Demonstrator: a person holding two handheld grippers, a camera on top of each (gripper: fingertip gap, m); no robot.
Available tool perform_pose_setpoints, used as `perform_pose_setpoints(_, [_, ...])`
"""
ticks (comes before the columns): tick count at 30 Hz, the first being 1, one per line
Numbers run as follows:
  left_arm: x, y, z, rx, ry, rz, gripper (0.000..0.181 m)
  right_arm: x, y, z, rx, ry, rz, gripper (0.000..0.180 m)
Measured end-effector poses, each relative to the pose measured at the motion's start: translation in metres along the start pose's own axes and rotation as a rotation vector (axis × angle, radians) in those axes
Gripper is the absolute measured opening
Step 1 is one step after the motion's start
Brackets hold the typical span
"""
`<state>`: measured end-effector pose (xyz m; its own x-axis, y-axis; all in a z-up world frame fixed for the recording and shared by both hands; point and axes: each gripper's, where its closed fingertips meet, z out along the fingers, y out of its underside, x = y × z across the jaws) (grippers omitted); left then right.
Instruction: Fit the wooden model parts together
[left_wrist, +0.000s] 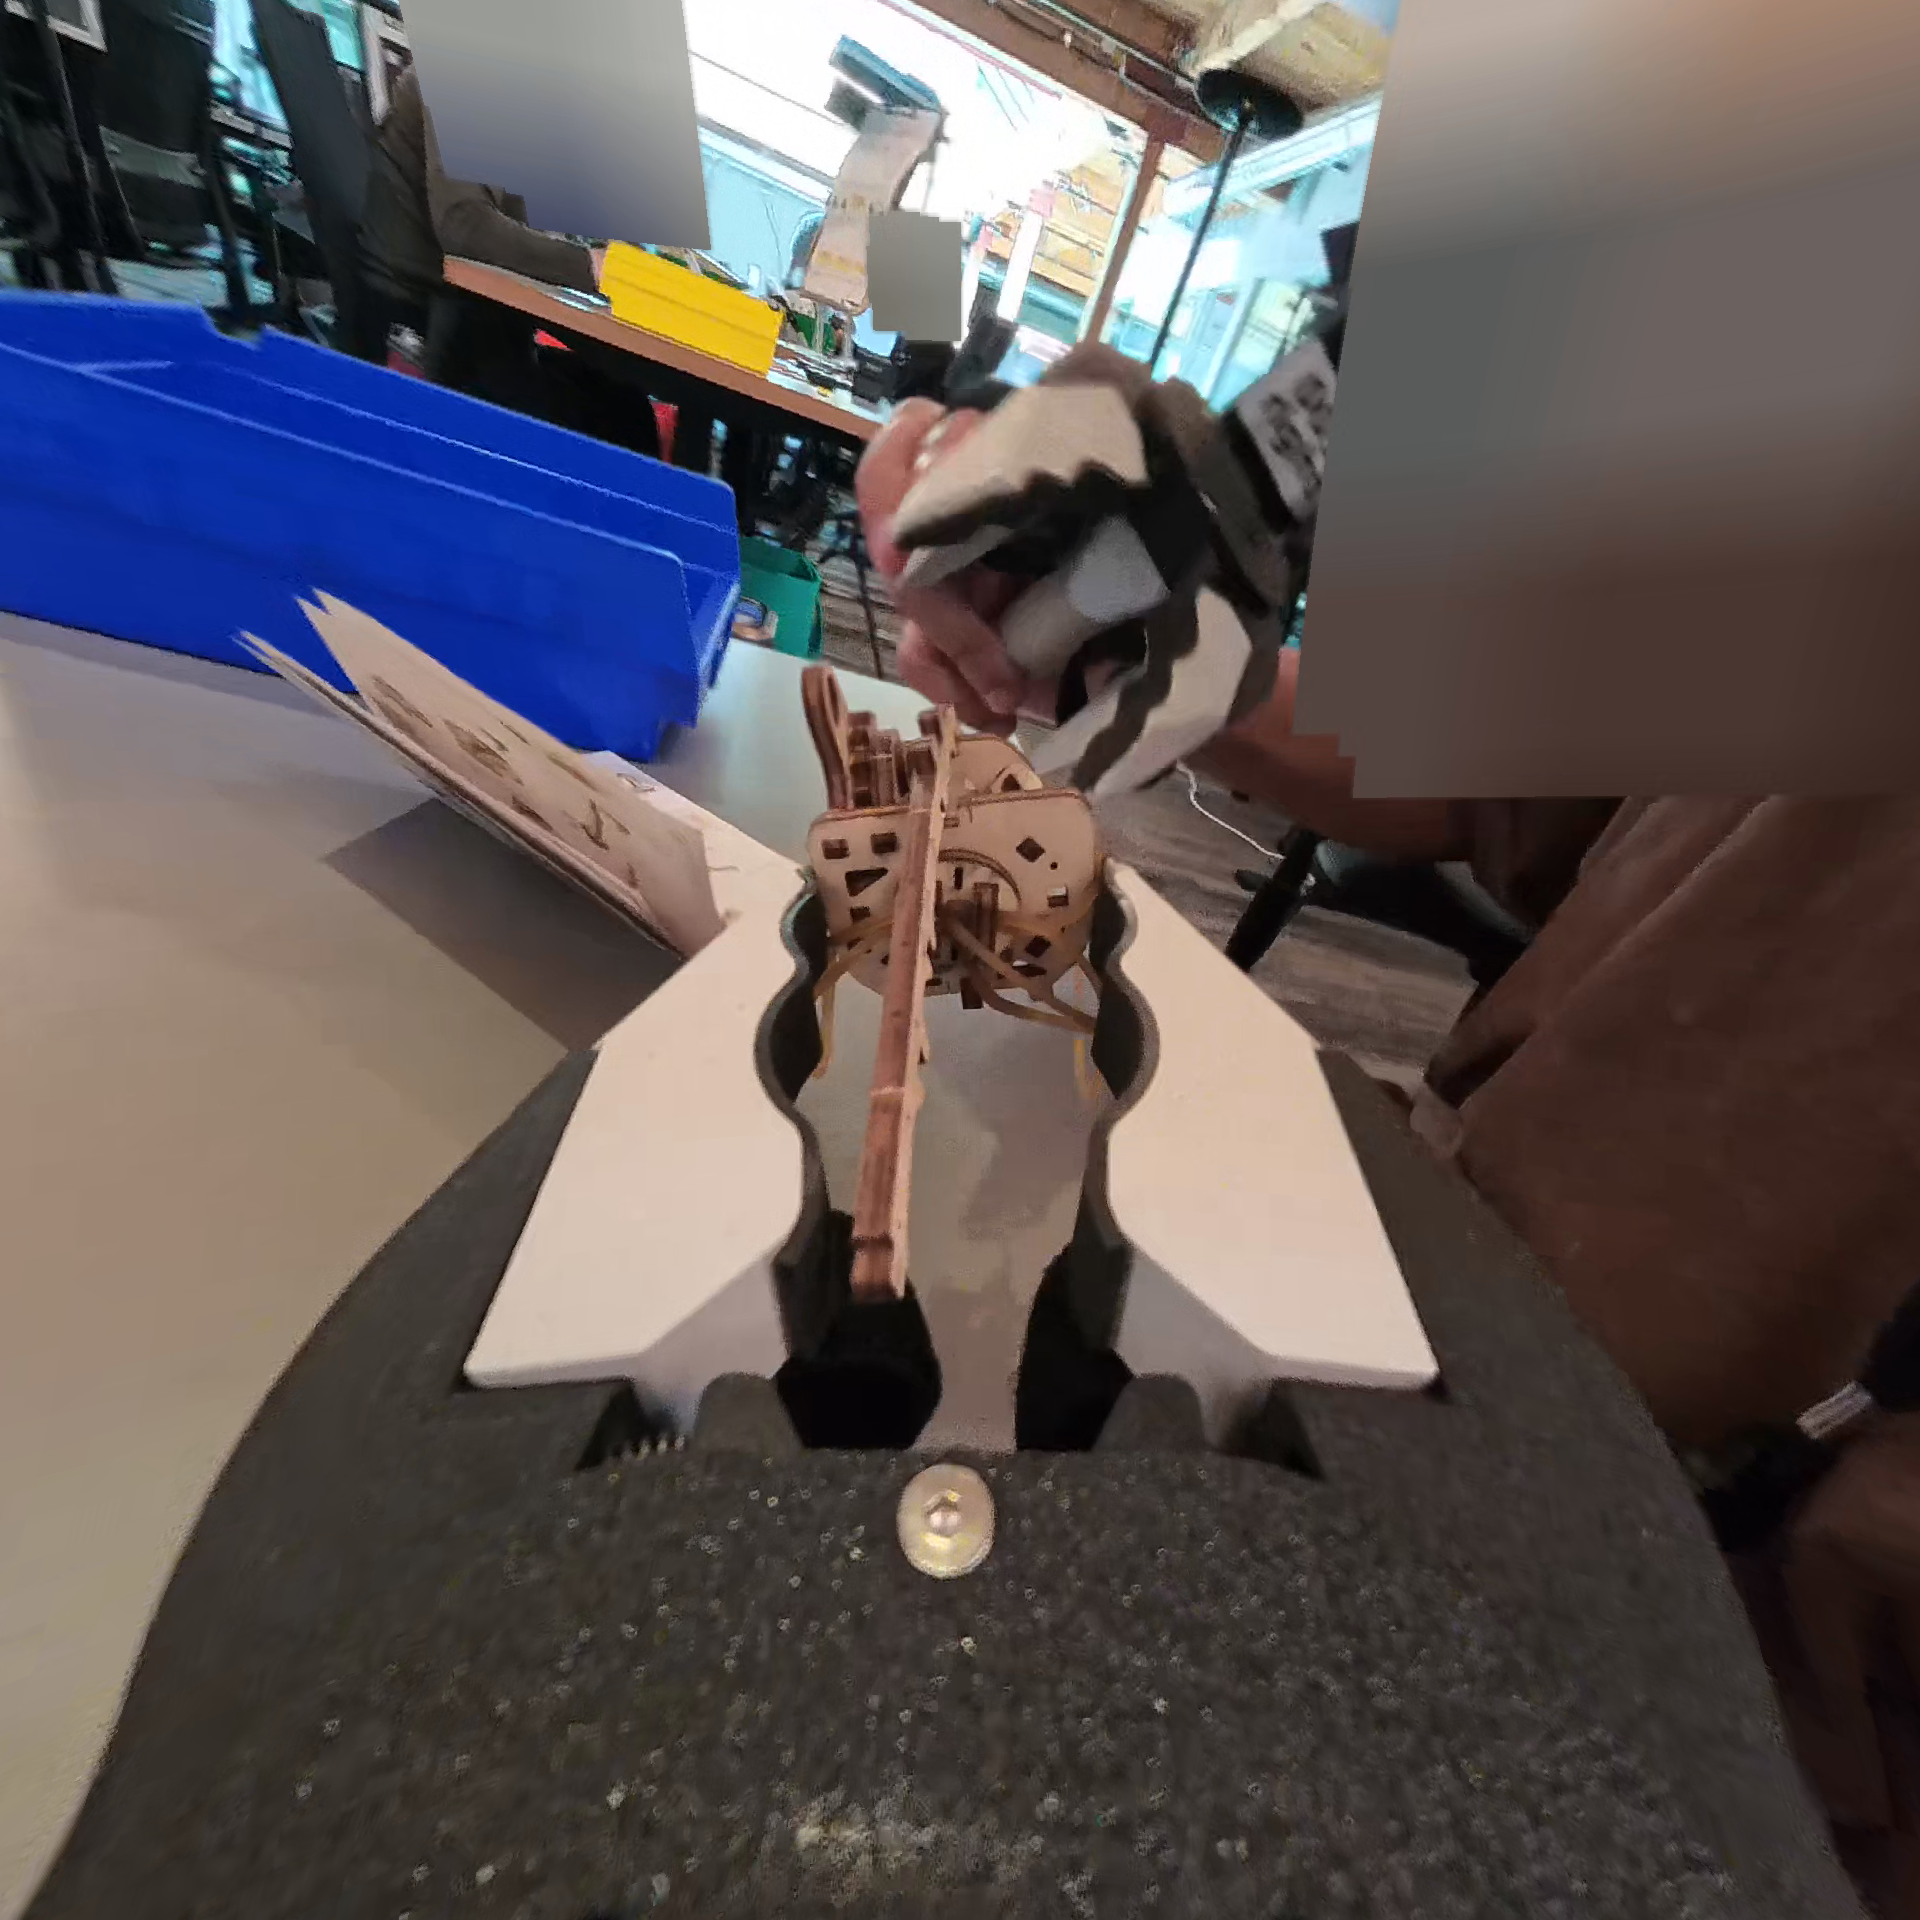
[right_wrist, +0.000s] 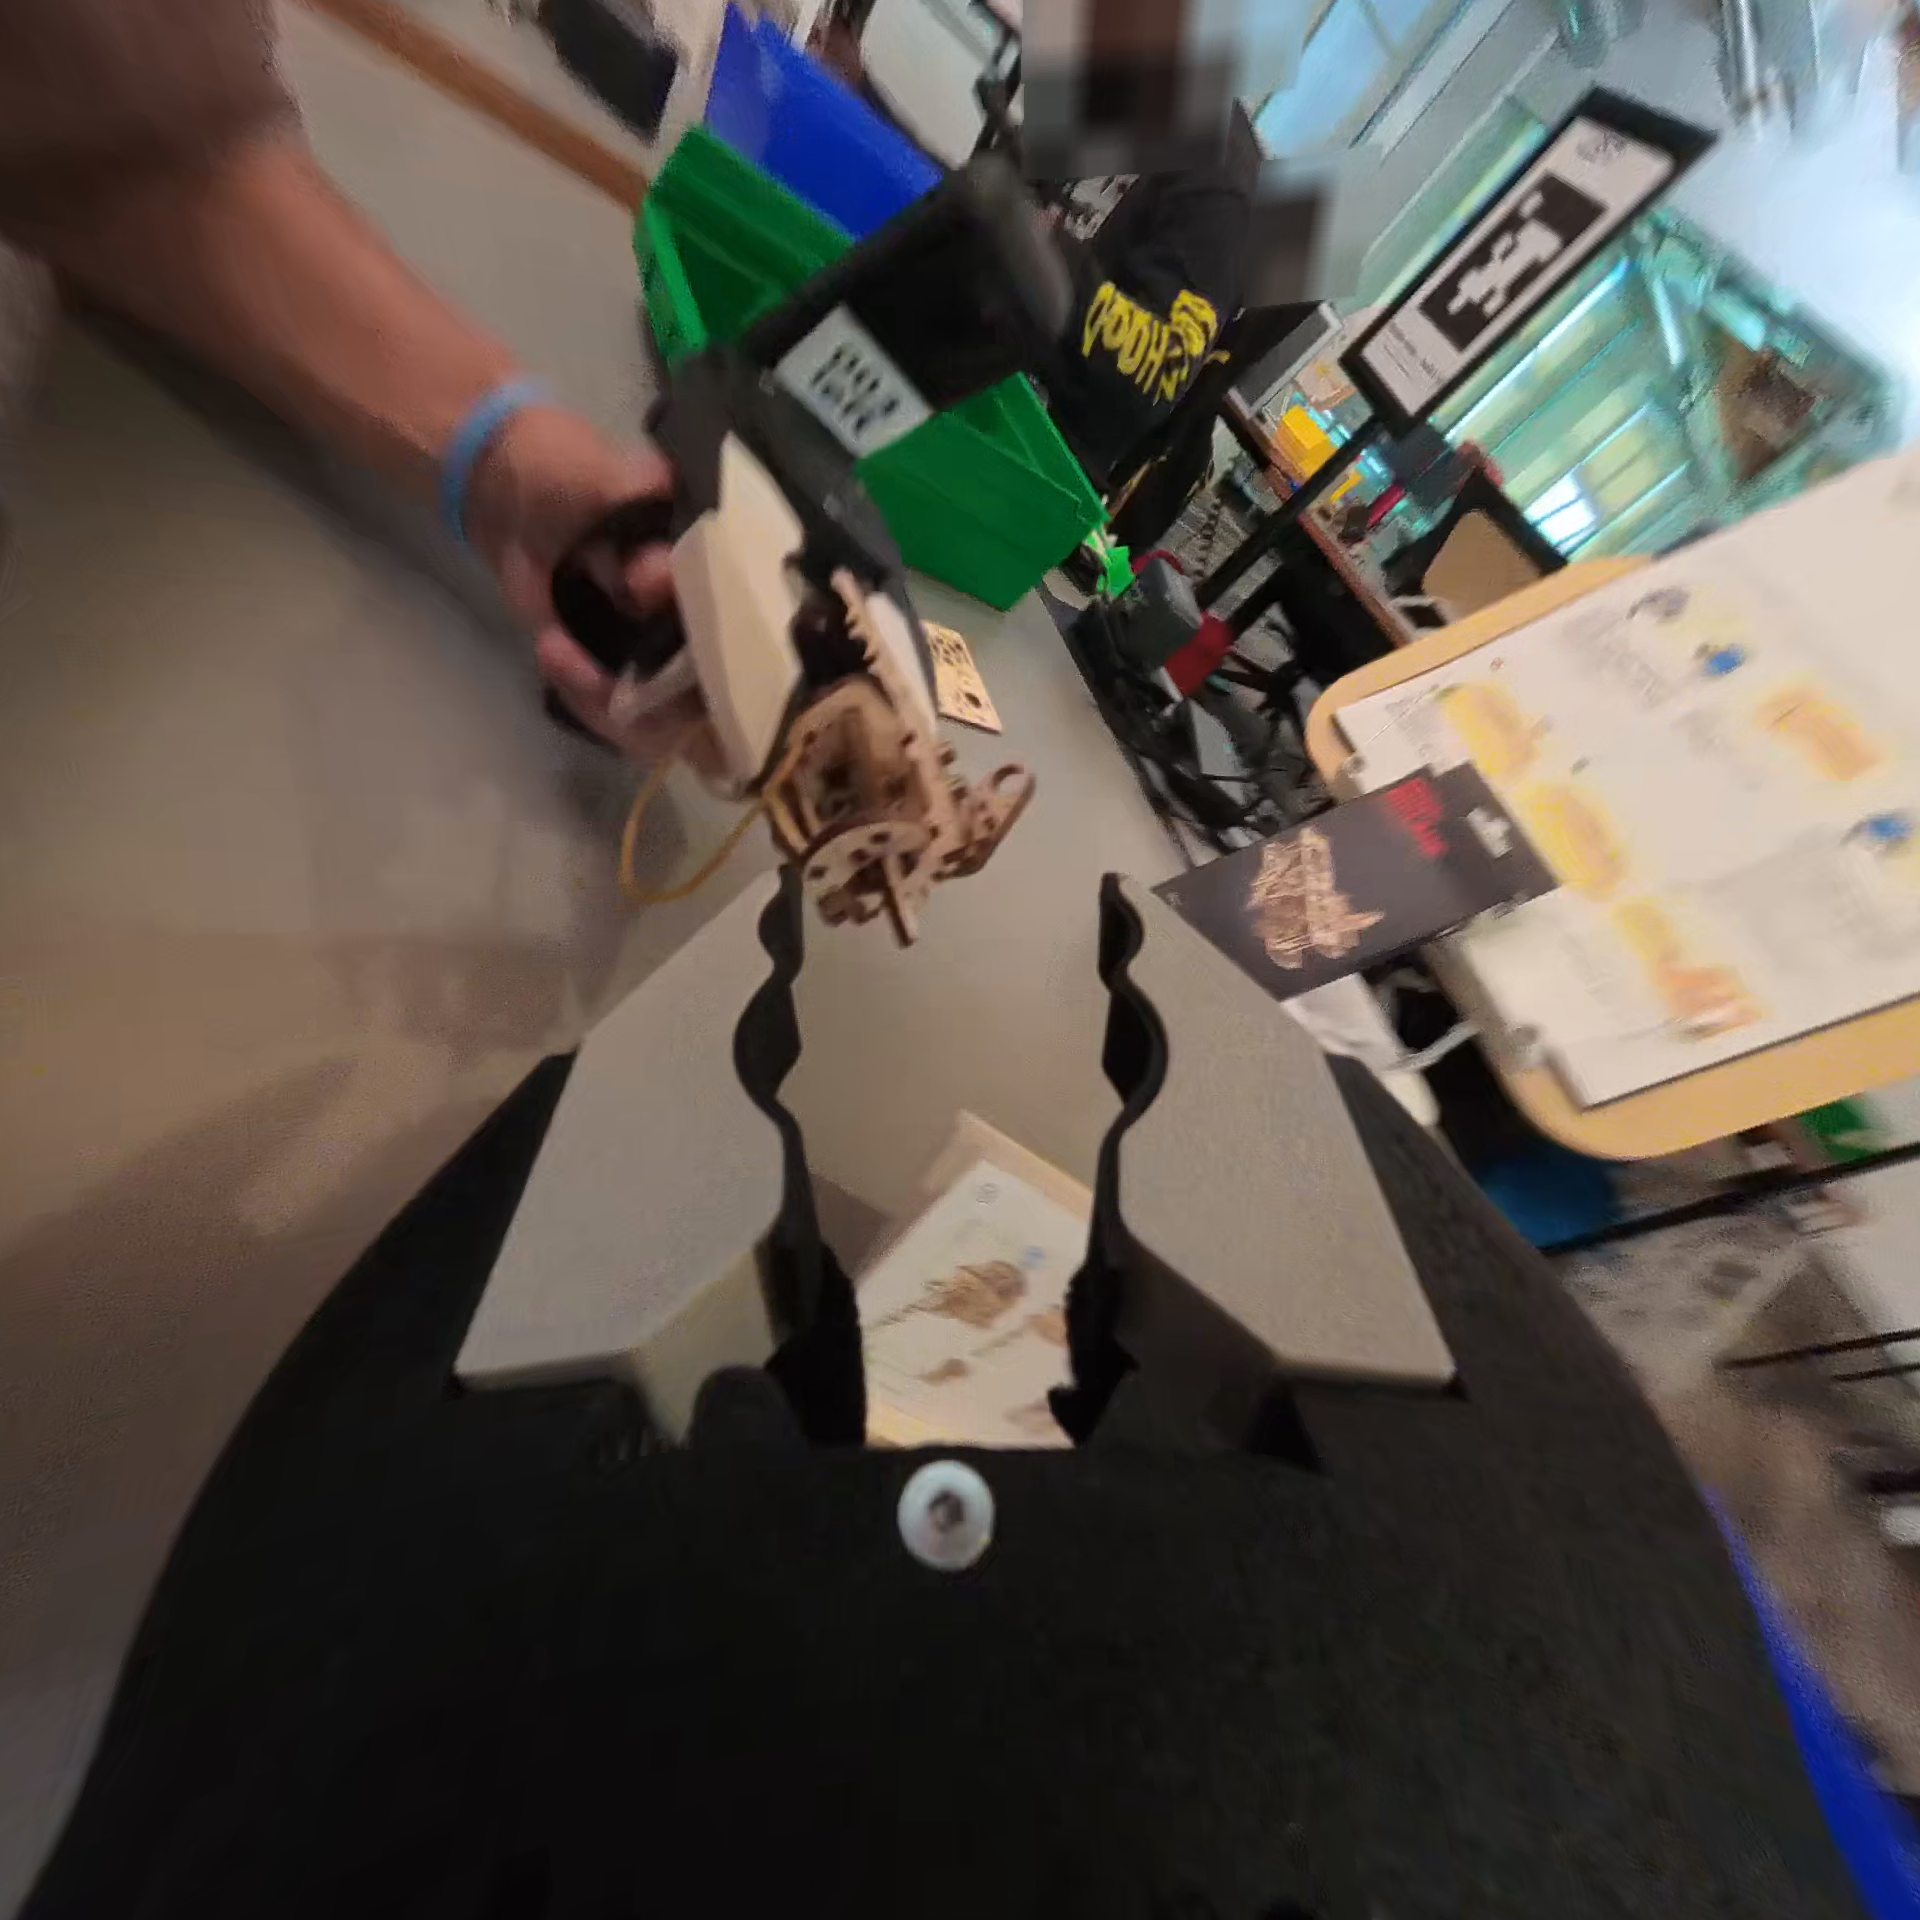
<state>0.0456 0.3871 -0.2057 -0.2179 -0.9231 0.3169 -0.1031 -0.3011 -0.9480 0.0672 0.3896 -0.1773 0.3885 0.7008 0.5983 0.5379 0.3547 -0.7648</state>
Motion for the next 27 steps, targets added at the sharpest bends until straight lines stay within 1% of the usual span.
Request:
perform_pose_setpoints(1, [-0.002, -0.007, -0.002, 0.004, -0.022, -0.004, 0.048, -0.001, 0.001, 0.003, -0.047, -0.011, -0.069, 0.057])
perform_pose_setpoints(2, [-0.003, -0.013, -0.003, -0.006, -0.045, -0.009, 0.048, 0.000, 0.002, 0.006, -0.089, -0.021, -0.111, 0.061])
perform_pose_setpoints(4, [-0.005, -0.021, -0.007, -0.038, -0.101, -0.011, 0.048, 0.009, -0.003, 0.011, -0.129, 0.001, -0.222, 0.061])
perform_pose_setpoints(6, [-0.008, -0.027, -0.010, -0.083, -0.165, -0.009, 0.049, 0.016, -0.008, 0.016, -0.165, -0.001, -0.306, 0.050])
perform_pose_setpoints(9, [-0.006, -0.037, -0.012, -0.107, -0.219, -0.005, 0.049, 0.017, -0.014, 0.025, -0.192, -0.021, -0.364, 0.044])
perform_pose_setpoints(11, [-0.002, -0.044, -0.012, -0.107, -0.238, 0.011, 0.049, 0.019, -0.014, 0.030, -0.215, -0.014, -0.387, 0.046])
perform_pose_setpoints(14, [-0.002, -0.046, -0.013, -0.137, -0.305, 0.072, 0.049, 0.019, -0.020, 0.031, -0.204, -0.004, -0.397, 0.043])
perform_pose_setpoints(16, [0.001, -0.049, -0.013, -0.127, -0.311, 0.067, 0.049, 0.021, -0.025, 0.030, -0.200, 0.015, -0.414, 0.039])
perform_pose_setpoints(27, [0.012, -0.063, -0.012, -0.060, -0.310, 0.044, 0.048, 0.027, -0.037, 0.025, -0.208, 0.028, -0.428, 0.036])
